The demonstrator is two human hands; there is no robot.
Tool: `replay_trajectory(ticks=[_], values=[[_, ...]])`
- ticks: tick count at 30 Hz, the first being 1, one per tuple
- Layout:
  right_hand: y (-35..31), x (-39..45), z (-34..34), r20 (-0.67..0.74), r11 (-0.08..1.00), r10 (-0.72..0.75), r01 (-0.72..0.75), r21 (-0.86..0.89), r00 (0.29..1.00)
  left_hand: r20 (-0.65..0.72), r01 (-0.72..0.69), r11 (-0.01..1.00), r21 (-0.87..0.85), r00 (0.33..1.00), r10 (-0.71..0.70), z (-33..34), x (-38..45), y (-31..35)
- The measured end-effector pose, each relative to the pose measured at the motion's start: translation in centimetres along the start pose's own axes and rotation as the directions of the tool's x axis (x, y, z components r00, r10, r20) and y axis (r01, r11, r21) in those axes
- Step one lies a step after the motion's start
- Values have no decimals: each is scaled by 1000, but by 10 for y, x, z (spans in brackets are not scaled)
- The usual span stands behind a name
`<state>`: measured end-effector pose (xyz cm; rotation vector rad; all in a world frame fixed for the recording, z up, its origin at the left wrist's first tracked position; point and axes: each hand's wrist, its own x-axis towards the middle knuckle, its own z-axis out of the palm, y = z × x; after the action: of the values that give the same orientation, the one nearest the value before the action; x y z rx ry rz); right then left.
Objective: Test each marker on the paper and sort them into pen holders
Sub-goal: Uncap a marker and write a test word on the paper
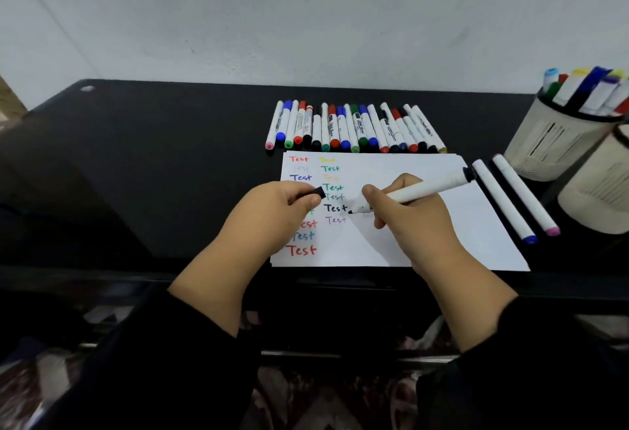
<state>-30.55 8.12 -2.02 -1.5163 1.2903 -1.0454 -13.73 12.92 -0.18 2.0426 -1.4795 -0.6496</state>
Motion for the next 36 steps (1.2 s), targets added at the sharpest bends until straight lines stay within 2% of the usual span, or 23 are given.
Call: replay_trajectory(ticks=[25, 29, 36], values=[[7, 4, 24, 119, 966, -71, 98, -240, 990, -5, 30, 998, 63, 1000, -30, 2, 10, -8], [7, 6, 20, 74, 976, -52, 67, -209, 996, 2, 28, 998, 61, 1000, -28, 1, 10, -8], [7, 5, 19, 133, 980, -24, 49, -191, 991, 3, 27, 997, 68, 1000, -27, 3, 11, -8]])
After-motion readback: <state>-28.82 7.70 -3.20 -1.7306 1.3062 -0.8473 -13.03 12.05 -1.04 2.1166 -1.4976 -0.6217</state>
